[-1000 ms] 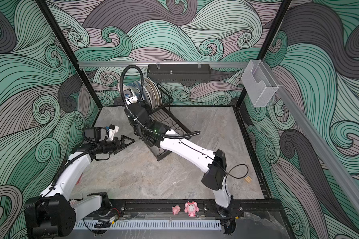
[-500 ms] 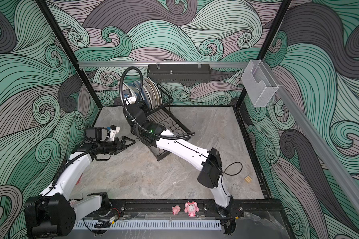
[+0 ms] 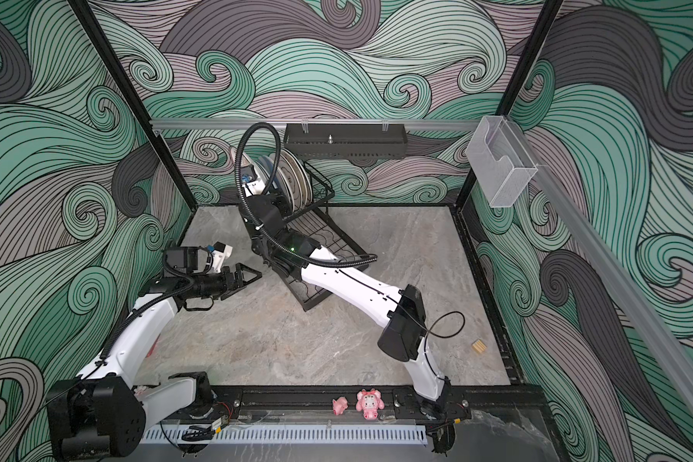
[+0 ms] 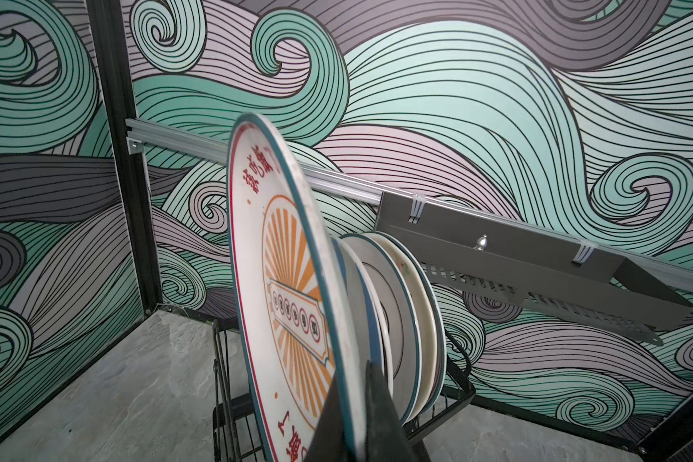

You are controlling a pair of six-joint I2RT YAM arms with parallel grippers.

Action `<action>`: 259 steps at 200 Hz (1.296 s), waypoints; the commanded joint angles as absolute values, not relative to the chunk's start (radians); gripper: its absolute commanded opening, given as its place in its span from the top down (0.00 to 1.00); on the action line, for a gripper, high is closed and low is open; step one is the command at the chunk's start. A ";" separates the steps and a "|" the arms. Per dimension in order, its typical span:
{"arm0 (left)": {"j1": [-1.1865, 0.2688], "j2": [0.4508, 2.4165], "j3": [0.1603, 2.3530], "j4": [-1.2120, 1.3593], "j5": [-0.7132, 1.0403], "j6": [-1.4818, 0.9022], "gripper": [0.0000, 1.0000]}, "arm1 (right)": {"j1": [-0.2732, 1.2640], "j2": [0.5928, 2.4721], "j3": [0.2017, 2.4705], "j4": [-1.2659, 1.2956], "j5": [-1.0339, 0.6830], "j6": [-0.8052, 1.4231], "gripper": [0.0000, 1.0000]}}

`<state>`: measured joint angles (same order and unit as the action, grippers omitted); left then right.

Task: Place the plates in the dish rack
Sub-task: 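Lower the sunburst plate into the rack slot in front of the other plates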

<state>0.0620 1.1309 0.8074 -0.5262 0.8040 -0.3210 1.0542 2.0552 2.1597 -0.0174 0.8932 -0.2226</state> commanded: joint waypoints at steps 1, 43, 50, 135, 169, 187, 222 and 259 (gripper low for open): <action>0.053 1.131 0.843 -0.552 0.804 -0.296 0.01 | 1.046 2.061 2.177 0.019 0.909 -0.184 1.00; 0.052 1.129 0.845 -0.560 0.801 -0.290 0.01 | 1.040 2.077 2.175 0.019 0.911 -0.175 1.00; 0.052 1.129 0.847 -0.563 0.800 -0.287 0.01 | 1.040 2.080 2.175 0.014 0.913 -0.170 1.00; 0.051 1.126 0.856 -0.583 0.787 -0.277 0.02 | 1.026 2.105 2.157 0.005 0.917 -0.140 1.00; 0.051 1.128 0.856 -0.584 0.790 -0.275 0.01 | 1.023 2.118 2.157 0.005 0.920 -0.142 1.00; 0.051 1.127 0.858 -0.589 0.790 -0.272 0.01 | 1.020 2.127 2.158 0.002 0.924 -0.142 1.00; 0.050 1.127 0.863 -0.595 0.790 -0.267 0.01 | 1.015 2.141 2.158 0.001 0.925 -0.141 1.00; 0.049 1.129 0.864 -0.600 0.789 -0.263 0.01 | 1.009 2.151 2.157 -0.006 0.923 -0.128 1.00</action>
